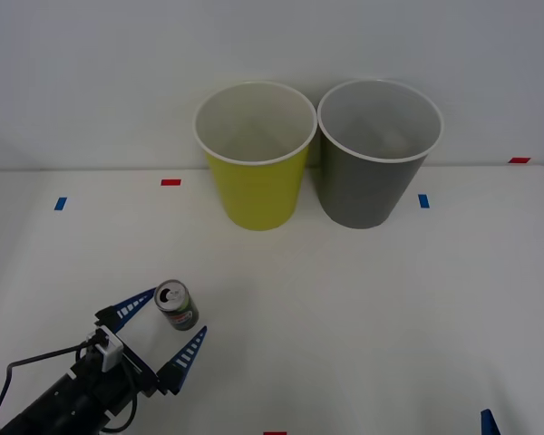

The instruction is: Put cans in the gray bin and PET bottles in the light green bin.

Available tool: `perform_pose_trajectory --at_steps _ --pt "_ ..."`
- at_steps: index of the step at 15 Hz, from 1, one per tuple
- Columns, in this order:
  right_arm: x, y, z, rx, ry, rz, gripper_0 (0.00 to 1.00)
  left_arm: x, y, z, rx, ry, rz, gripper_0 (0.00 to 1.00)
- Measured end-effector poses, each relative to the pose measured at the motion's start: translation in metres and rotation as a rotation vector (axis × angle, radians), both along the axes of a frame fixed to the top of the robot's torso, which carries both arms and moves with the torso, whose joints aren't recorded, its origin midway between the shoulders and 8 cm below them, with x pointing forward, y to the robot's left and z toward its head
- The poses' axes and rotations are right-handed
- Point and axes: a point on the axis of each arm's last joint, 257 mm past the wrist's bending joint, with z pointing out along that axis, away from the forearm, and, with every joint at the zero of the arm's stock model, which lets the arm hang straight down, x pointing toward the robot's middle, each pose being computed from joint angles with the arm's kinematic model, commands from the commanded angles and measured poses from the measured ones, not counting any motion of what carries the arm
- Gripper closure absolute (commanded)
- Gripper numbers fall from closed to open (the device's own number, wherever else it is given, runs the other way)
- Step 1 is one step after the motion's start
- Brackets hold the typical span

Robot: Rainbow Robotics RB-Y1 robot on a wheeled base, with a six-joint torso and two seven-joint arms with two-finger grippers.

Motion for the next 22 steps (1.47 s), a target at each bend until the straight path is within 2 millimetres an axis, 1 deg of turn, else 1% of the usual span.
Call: perform_pose_trajectory --at_steps 3,6,13,15,16,17,18,22 --pt "0.0 0.0 0.0 0.0 0.0 0.0 0.0 0.01 -0.001 0.001 0.008 -0.01 0.002 0.0" --pt "0.0 0.0 0.0 0.0 0.0 0.0 0.0 0.022 -0.006 0.005 -0.011 -0.016 0.009 0.0" --pt "0.0 0.0 0.0 0.0 0.0 0.0 0.0 0.032 -0.017 0.008 -0.062 0.012 0.023 0.0" --pt "0.0 0.0 0.0 0.0 0.0 0.0 0.0 0.036 -0.017 0.01 -0.071 0.011 0.026 0.05" --pt "0.0 0.0 0.0 0.0 0.0 0.0 0.0 0.037 -0.017 0.012 -0.074 0.01 0.027 0.37" --pt "0.0 0.0 0.0 0.0 0.0 0.0 0.0 0.038 -0.017 0.012 -0.075 0.01 0.027 0.96" --pt "0.0 0.0 0.0 0.0 0.0 0.0 0.0 0.038 -0.017 0.012 -0.074 0.009 0.027 0.98" --pt "0.0 0.0 0.0 0.0 0.0 0.0 0.0 0.038 -0.017 0.012 -0.075 0.009 0.027 0.99"
